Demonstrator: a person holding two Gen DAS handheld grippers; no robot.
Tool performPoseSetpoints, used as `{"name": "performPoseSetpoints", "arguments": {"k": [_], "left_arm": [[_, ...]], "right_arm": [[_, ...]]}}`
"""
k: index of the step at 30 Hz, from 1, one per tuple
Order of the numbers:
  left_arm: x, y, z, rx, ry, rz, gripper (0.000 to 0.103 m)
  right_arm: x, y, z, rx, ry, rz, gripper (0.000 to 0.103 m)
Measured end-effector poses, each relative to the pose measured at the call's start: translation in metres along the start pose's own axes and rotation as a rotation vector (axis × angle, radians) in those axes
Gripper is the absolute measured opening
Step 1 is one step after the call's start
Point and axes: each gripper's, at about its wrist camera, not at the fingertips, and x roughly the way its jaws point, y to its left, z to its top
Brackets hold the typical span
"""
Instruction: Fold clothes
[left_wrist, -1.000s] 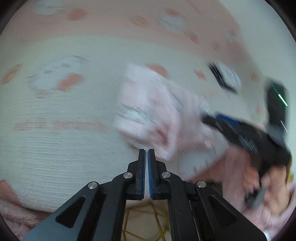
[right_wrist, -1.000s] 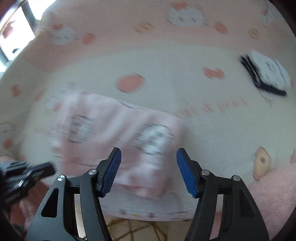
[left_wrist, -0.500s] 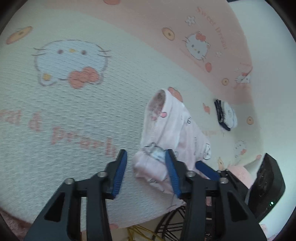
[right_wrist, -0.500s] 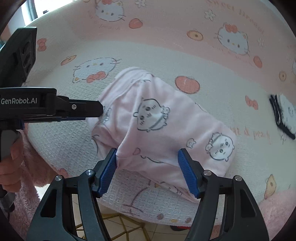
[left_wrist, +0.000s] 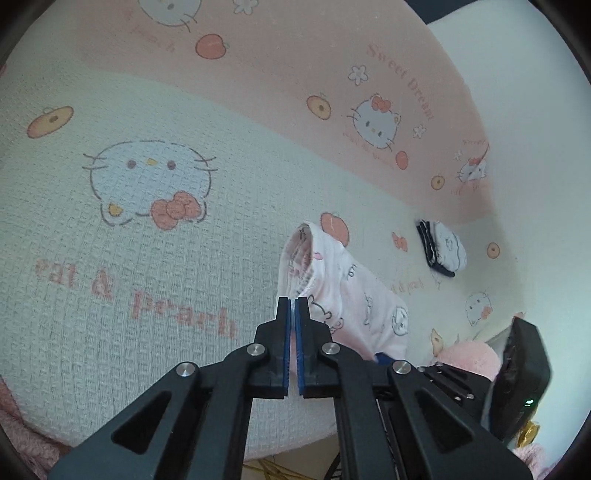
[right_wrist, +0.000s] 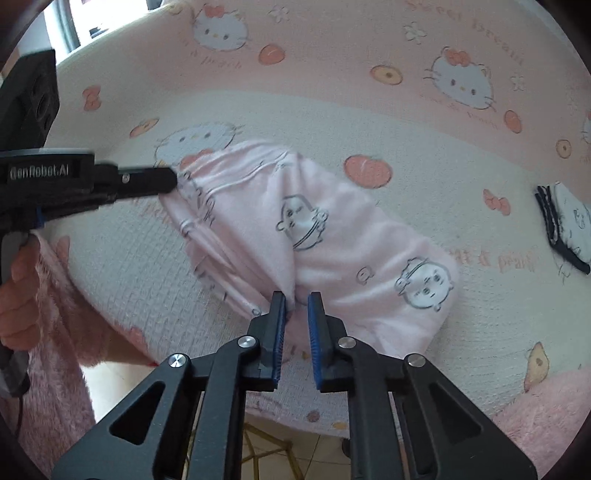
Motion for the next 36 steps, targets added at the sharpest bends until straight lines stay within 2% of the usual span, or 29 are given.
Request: {"name": "performPoseSetpoints", "arguments": {"k": [3, 5, 7, 8, 10, 12, 14, 17, 20, 21, 24, 26, 28, 30, 31, 32, 33, 34, 35, 36], "left_arm": [[0.008, 0.001, -0.008, 0.027, 0.073, 0.103, 0.004], [0.008, 0.008, -0.010, 0.001, 0.080, 0.147, 0.004], [-0.002, 0.014, -0.006, -0.043, 0.034, 0.112, 0.004], [-0.009, 0.015, -0.003, -0.056, -0.006, 0.087, 0.004], [-0.013, 0.004, 0.001, -0.017, -0.036, 0.048, 0.004], [-0.014, -0.009, 0.006, 0.038, -0.053, 0.011, 0.004], [-0.003, -0.028, 0.007, 0.114, -0.027, 0.015, 0.005], [0.032, -0.052, 0.004, 0.209, 0.071, 0.084, 0.006], [0.067, -0.046, -0.009, 0.217, 0.229, 0.231, 0.005], [0.067, -0.037, -0.014, 0.191, 0.239, 0.232, 0.005], [0.049, -0.028, -0.012, 0.129, 0.230, 0.207, 0.006], [0.034, -0.041, -0.002, 0.184, 0.150, 0.224, 0.006], [0.026, -0.062, 0.011, 0.249, 0.079, 0.209, 0.008], [0.030, -0.078, 0.022, 0.287, 0.044, 0.170, 0.022], [0.037, -0.084, 0.026, 0.300, 0.043, 0.148, 0.035], [0.047, -0.087, 0.028, 0.308, 0.051, 0.123, 0.036], [0.060, -0.087, 0.030, 0.308, 0.078, 0.121, 0.036], [0.074, -0.083, 0.030, 0.302, 0.111, 0.151, 0.036], [0.084, -0.074, 0.029, 0.285, 0.139, 0.203, 0.031], [0.085, -0.062, 0.028, 0.235, 0.158, 0.221, 0.028]], "right_arm": [[0.014, 0.002, -0.009, -0.015, 0.091, 0.010, 0.011], [0.018, 0.000, -0.012, -0.001, 0.124, 0.023, 0.011], [0.016, -0.004, -0.012, 0.030, 0.118, 0.040, 0.013], [0.007, -0.007, -0.009, 0.050, 0.075, 0.056, 0.016], [-0.017, -0.014, 0.002, 0.085, -0.045, 0.076, 0.022], [-0.033, -0.020, 0.010, 0.107, -0.143, 0.038, 0.035], [-0.032, -0.029, 0.016, 0.133, -0.170, -0.001, 0.040], [-0.006, -0.046, 0.016, 0.181, -0.082, -0.010, 0.040], [0.017, -0.055, 0.001, 0.201, 0.042, -0.010, 0.040], [0.021, -0.057, -0.004, 0.200, 0.075, -0.011, 0.040], [0.010, -0.057, -0.014, 0.150, 0.112, -0.019, 0.040], [0.002, -0.060, -0.021, 0.126, 0.125, -0.024, 0.040], [-0.014, -0.072, -0.015, 0.163, 0.046, -0.035, 0.040], [-0.027, -0.087, -0.004, 0.228, -0.050, -0.047, 0.047], [-0.028, -0.097, 0.001, 0.268, -0.083, -0.046, 0.050], [-0.023, -0.106, 0.006, 0.297, -0.088, -0.037, 0.053], [-0.013, -0.112, 0.010, 0.312, -0.062, -0.037, 0.053], [-0.004, -0.118, 0.014, 0.327, -0.035, -0.037, 0.053], [0.004, -0.123, 0.015, 0.347, -0.006, -0.035, 0.052], [0.007, -0.130, 0.007, 0.383, 0.027, -0.026, 0.052]]}}
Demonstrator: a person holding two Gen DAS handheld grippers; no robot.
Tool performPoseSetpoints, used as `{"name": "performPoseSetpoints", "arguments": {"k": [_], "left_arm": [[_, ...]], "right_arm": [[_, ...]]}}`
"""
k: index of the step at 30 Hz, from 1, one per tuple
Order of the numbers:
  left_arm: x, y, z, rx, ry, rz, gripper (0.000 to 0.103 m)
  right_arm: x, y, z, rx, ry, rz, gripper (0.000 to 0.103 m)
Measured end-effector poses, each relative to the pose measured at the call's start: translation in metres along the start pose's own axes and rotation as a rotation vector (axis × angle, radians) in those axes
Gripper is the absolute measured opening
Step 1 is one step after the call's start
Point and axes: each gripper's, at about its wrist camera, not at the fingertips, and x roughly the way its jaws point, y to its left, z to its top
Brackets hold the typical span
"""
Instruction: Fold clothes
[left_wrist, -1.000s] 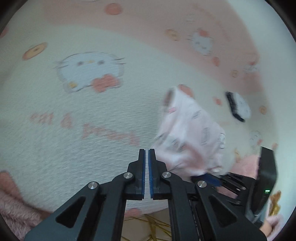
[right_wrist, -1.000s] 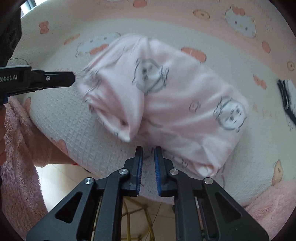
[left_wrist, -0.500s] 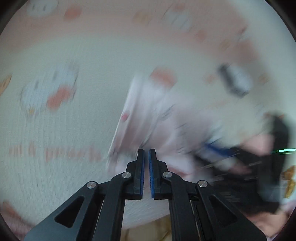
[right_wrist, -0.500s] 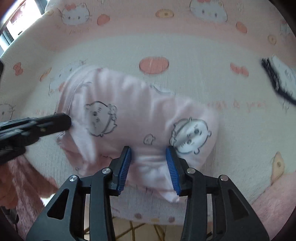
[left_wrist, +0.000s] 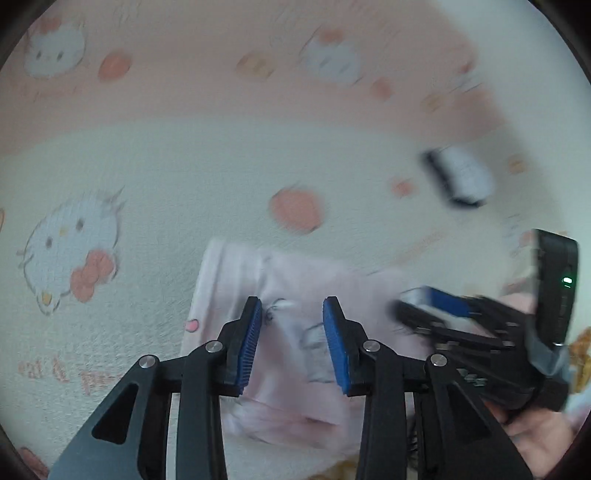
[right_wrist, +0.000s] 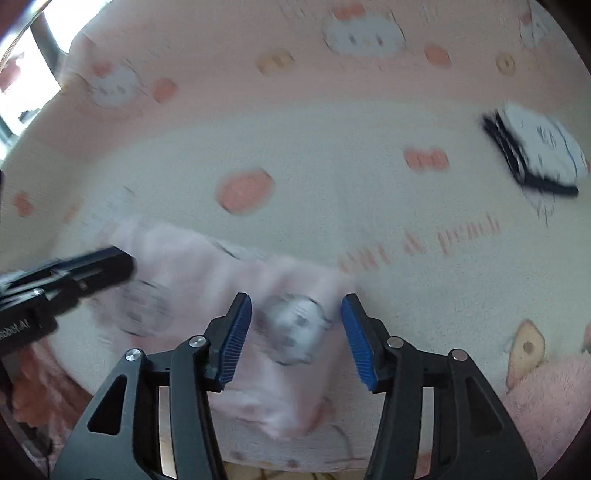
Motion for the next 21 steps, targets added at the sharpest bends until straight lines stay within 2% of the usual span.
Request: {"name": "performPoseSetpoints", "arguments": {"k": [1, 3, 4, 5, 7, 9, 10, 11, 12, 15, 16, 18, 20, 21], "left_arm": [[0.000, 0.012, -0.004, -0.064, 0.020, -0.015, 0.021], [-0.012, 0.035, -0.011, -0.166, 0.026, 0.049, 0.019], [-0.020, 0.044, -0.012, -0.195, 0.014, 0.070, 0.018], [-0.026, 0.048, -0.011, -0.201, -0.001, 0.037, 0.018], [-0.033, 0.048, -0.006, -0.188, -0.022, -0.081, 0.018], [-0.035, 0.031, 0.000, -0.126, -0.050, -0.161, 0.024], [-0.033, 0.020, 0.001, -0.090, -0.062, -0.165, 0.037], [-0.031, 0.011, 0.002, -0.059, -0.068, -0.152, 0.042], [-0.027, 0.005, 0.001, -0.034, -0.071, -0.132, 0.042], [-0.012, 0.009, 0.002, -0.013, -0.019, -0.019, 0.042], [-0.008, 0.015, -0.002, -0.009, -0.003, 0.021, 0.045], [-0.010, 0.030, -0.008, -0.053, 0.006, 0.020, 0.053], [-0.015, 0.044, -0.012, -0.110, 0.009, -0.016, 0.053], [-0.016, 0.050, -0.014, -0.135, 0.010, -0.046, 0.053]], "right_arm": [[0.003, -0.009, -0.005, 0.035, 0.034, 0.003, 0.054], [0.007, -0.027, -0.012, 0.103, 0.096, 0.009, 0.060], [0.000, -0.034, -0.013, 0.127, 0.099, 0.006, 0.060], [-0.008, -0.040, -0.011, 0.133, 0.084, -0.018, 0.060], [-0.026, -0.049, -0.005, 0.132, 0.008, -0.075, 0.060], [-0.031, -0.051, 0.000, 0.168, -0.036, -0.012, 0.061], [-0.031, -0.052, 0.003, 0.190, -0.046, 0.034, 0.062], [-0.029, -0.050, 0.004, 0.206, -0.046, 0.076, 0.065], [-0.022, -0.045, 0.003, 0.200, -0.018, 0.094, 0.066], [0.001, -0.027, -0.009, 0.130, 0.079, 0.025, 0.066], [0.005, -0.026, -0.012, 0.111, 0.103, -0.004, 0.066], [0.005, -0.029, -0.017, 0.107, 0.111, -0.017, 0.075], [0.001, -0.036, -0.016, 0.130, 0.112, -0.012, 0.076], [-0.001, -0.038, -0.015, 0.154, 0.107, 0.022, 0.077]]}}
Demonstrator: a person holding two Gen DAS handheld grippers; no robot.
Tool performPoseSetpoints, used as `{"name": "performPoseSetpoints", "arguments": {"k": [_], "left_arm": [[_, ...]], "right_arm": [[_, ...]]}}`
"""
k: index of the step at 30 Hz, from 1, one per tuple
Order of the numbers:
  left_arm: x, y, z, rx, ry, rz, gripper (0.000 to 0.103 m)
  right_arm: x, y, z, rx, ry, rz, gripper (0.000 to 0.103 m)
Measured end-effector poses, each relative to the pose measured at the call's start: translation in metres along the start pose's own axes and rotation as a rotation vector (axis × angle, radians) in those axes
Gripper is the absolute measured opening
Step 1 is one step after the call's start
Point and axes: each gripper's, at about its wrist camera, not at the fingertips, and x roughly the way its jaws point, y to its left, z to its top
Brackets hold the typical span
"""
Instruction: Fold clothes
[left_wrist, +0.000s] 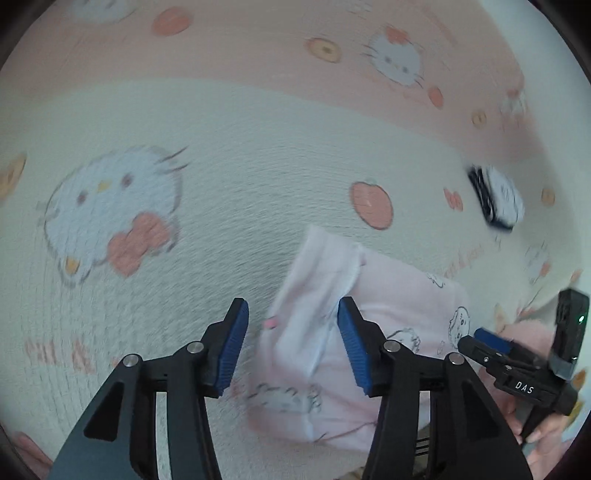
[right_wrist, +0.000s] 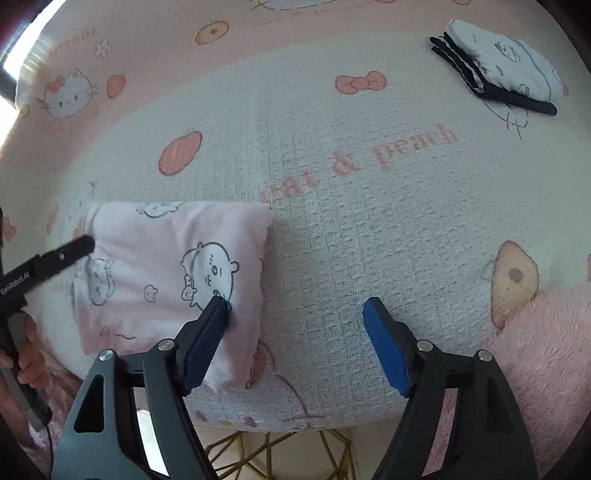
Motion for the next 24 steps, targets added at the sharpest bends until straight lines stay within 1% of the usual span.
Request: {"name": "performPoseSetpoints", "arguments": {"k": [1, 3, 4, 5, 6, 8, 10, 12, 13, 14, 15, 17, 19, 20, 21, 22, 23, 24], "left_arm": [[-0.001, 0.004, -0.001, -0.019, 0.004, -0.030, 0.053], [0.000, 0.008, -0.006, -0.043, 0.023, -0.098, 0.053], [0.003, 0.009, -0.010, -0.050, 0.032, -0.117, 0.053], [0.007, 0.009, -0.013, -0.053, 0.041, -0.126, 0.054], [0.009, 0.008, -0.017, -0.061, 0.043, -0.133, 0.055], [0.010, 0.008, -0.023, -0.083, 0.036, -0.145, 0.056], [0.013, 0.008, -0.025, -0.097, 0.031, -0.156, 0.056], [0.014, 0.005, -0.027, -0.090, 0.022, -0.161, 0.056], [0.015, 0.005, -0.029, -0.091, 0.027, -0.182, 0.050], [0.016, 0.004, -0.031, -0.093, 0.040, -0.210, 0.039], [0.017, 0.003, -0.032, -0.094, 0.055, -0.238, 0.039], [0.013, 0.003, -0.036, -0.076, 0.053, -0.245, 0.038], [0.011, 0.009, -0.039, -0.095, 0.049, -0.250, 0.039], [0.011, 0.014, -0.040, -0.111, 0.049, -0.255, 0.042], [0.013, 0.017, -0.039, -0.129, 0.045, -0.272, 0.043], [0.015, 0.018, -0.039, -0.138, 0.045, -0.285, 0.043], [0.014, 0.018, -0.038, -0.139, 0.048, -0.280, 0.043], [0.012, 0.017, -0.039, -0.139, 0.051, -0.266, 0.040]], "right_arm": [[0.000, -0.001, 0.001, 0.026, 0.006, 0.051, 0.077], [0.008, 0.000, 0.001, 0.074, 0.043, 0.189, 0.077], [0.014, 0.003, -0.001, 0.085, 0.057, 0.214, 0.077], [0.018, 0.008, -0.002, 0.082, 0.063, 0.221, 0.080], [0.018, 0.016, -0.004, 0.043, 0.051, 0.185, 0.081], [0.019, 0.029, -0.009, -0.030, 0.036, 0.119, 0.080], [0.018, 0.031, -0.011, -0.045, 0.020, 0.082, 0.072], [0.016, 0.031, -0.012, -0.041, 0.011, 0.067, 0.062], [0.016, 0.031, -0.012, -0.043, 0.008, 0.061, 0.059], [0.015, 0.031, -0.012, -0.048, 0.007, 0.063, 0.047], [0.015, 0.033, -0.011, -0.062, 0.011, 0.081, 0.033], [0.013, 0.036, -0.012, -0.083, 0.018, 0.090, 0.033], [0.016, 0.034, -0.011, -0.070, 0.020, 0.099, 0.034], [0.017, 0.031, -0.011, -0.051, 0.020, 0.113, 0.037], [0.019, 0.023, -0.012, -0.023, 0.016, 0.134, 0.044], [0.020, 0.017, -0.013, -0.002, 0.013, 0.153, 0.049], [0.021, 0.020, -0.013, -0.009, 0.008, 0.158, 0.057], [0.021, 0.026, -0.014, -0.040, 0.001, 0.138, 0.059]]}}
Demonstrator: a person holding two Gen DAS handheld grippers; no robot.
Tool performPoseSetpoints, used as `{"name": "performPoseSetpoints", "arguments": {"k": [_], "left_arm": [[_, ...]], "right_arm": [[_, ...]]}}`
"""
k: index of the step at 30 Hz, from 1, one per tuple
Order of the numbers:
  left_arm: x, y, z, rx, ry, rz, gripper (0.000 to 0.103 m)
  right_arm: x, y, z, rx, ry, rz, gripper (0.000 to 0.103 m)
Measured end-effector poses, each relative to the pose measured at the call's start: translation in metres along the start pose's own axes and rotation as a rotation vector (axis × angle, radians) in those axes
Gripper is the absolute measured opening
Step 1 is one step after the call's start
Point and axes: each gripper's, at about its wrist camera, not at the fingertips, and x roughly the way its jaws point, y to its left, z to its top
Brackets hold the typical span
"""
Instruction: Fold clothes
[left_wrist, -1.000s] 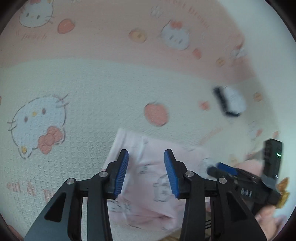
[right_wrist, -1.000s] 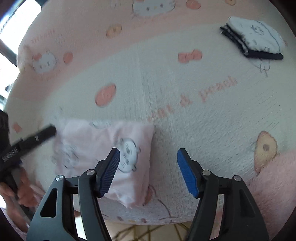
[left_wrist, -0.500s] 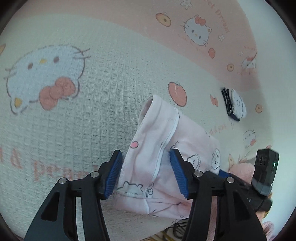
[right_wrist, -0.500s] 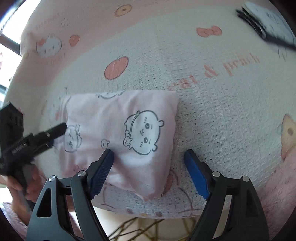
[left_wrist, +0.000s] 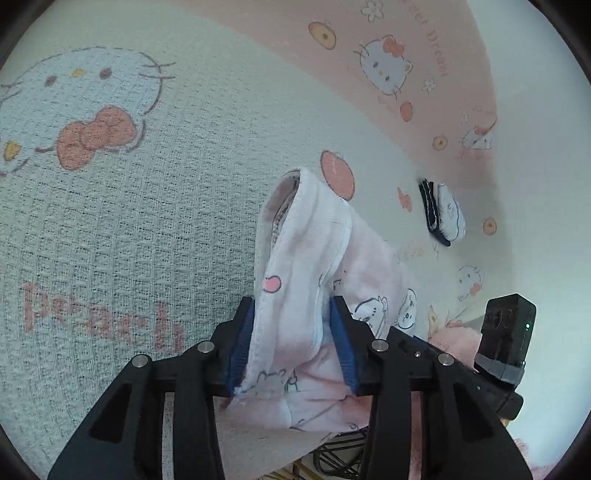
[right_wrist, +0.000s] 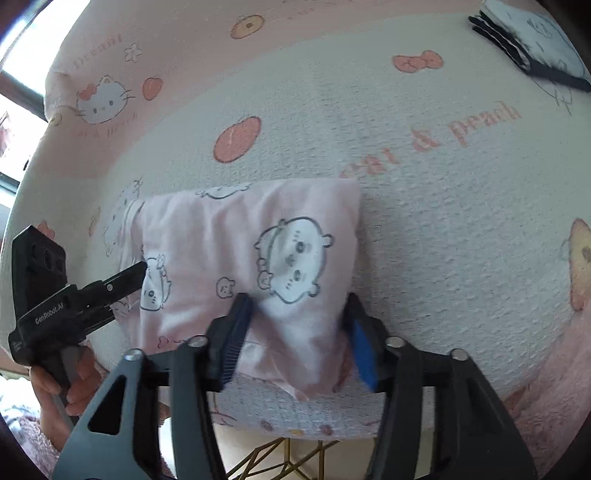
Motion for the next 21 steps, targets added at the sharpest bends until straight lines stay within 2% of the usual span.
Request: {"name": "performPoseSetpoints", "arguments": {"k": [2, 4, 5, 6, 12, 17, 21], "left_arm": [[0.000, -0.015, -0.001, 0.029, -0.009, 0.043, 0.031], [-0.001, -0.033, -0.002, 0.060, -0.025, 0.078, 0.028], [-0.004, -0.040, -0.003, 0.067, -0.036, 0.082, 0.028], [-0.006, -0.048, -0.004, 0.075, -0.046, 0.085, 0.028], [-0.024, -0.091, -0.010, 0.161, -0.090, 0.103, 0.028], [-0.032, -0.113, -0.009, 0.148, -0.114, 0.085, 0.028], [-0.031, -0.140, -0.007, 0.183, -0.103, 0.085, 0.028]], "right_arm": [[0.001, 0.011, -0.004, -0.064, -0.017, -0.064, 0.055], [-0.003, 0.019, -0.007, -0.113, -0.033, -0.113, 0.043], [-0.006, 0.020, -0.006, -0.126, -0.035, -0.108, 0.026], [-0.009, 0.023, -0.006, -0.141, -0.038, -0.106, 0.021], [-0.043, 0.039, 0.007, -0.243, -0.065, -0.200, 0.018], [-0.065, 0.030, 0.029, -0.227, -0.092, -0.188, 0.018], [-0.080, 0.008, 0.040, -0.200, -0.104, -0.161, 0.018]]}}
